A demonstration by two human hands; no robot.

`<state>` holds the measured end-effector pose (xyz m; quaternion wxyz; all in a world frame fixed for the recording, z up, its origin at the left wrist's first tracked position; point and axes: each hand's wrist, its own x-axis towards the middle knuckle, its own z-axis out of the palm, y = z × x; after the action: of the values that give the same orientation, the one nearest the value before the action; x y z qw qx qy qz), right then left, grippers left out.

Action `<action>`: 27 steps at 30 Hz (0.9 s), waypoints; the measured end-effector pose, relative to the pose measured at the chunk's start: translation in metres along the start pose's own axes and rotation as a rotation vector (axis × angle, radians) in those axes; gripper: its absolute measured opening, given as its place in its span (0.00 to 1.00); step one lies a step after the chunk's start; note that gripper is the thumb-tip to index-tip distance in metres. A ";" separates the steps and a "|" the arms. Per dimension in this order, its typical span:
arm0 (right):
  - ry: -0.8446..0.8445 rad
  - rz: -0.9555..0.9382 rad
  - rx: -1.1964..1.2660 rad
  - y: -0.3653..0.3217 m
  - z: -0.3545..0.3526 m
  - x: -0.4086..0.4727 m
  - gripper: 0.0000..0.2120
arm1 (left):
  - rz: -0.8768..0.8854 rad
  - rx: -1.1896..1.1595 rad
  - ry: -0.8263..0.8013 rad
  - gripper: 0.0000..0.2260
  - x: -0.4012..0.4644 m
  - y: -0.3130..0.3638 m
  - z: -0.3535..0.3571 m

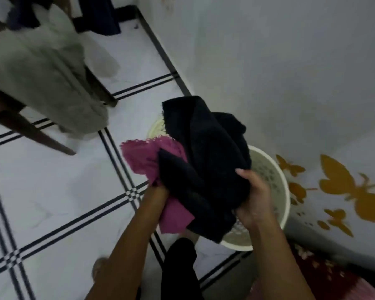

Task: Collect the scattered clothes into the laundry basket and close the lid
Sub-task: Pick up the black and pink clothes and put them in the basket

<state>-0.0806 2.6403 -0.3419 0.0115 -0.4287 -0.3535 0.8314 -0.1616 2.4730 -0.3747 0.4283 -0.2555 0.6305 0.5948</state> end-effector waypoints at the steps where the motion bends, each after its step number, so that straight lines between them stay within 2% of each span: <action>1: 0.050 -0.030 0.038 -0.011 -0.026 -0.002 0.18 | 0.012 0.076 -0.036 0.07 0.007 -0.001 0.031; 5: 0.229 -0.114 0.191 -0.031 -0.118 -0.001 0.20 | 0.018 0.493 -0.162 0.06 0.042 -0.025 0.130; 6: 0.248 -0.127 0.225 -0.031 -0.135 0.001 0.19 | 0.015 0.525 -0.212 0.12 0.054 -0.038 0.147; 8: 0.286 -0.118 0.230 -0.025 -0.168 0.014 0.17 | -0.018 0.517 -0.299 0.33 0.070 -0.063 0.174; 9: 0.303 -0.089 0.190 -0.019 -0.181 0.023 0.18 | -0.031 0.493 -0.303 0.40 0.075 -0.073 0.184; 10: 0.336 -0.043 0.105 -0.013 -0.190 0.033 0.20 | -0.025 0.449 -0.282 0.42 0.083 -0.084 0.192; 12: 0.411 0.093 -0.237 0.010 -0.210 0.060 0.28 | 0.021 0.390 -0.215 0.39 0.102 -0.103 0.199; 14: 0.357 0.247 -0.555 0.035 -0.222 0.080 0.33 | -0.017 0.524 -0.195 0.30 0.120 -0.117 0.200; 16: 0.235 0.374 -0.737 0.057 -0.228 0.092 0.30 | -0.110 0.778 -0.198 0.21 0.128 -0.130 0.194; 18: 0.243 0.401 -0.874 0.062 -0.227 0.094 0.24 | -0.095 0.853 -0.176 0.16 0.127 -0.138 0.183; 22: 0.366 0.210 -0.796 0.047 -0.204 0.079 0.15 | 0.078 0.745 -0.134 0.09 0.105 -0.125 0.164; 27: 0.289 0.009 -0.728 0.003 -0.119 0.029 0.07 | 0.198 0.556 -0.096 0.07 0.037 -0.066 0.121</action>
<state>-0.0123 2.7163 -0.4100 -0.0953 -0.5191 -0.6183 0.5824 -0.0962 2.5868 -0.4321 0.4509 -0.0372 0.7703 0.4495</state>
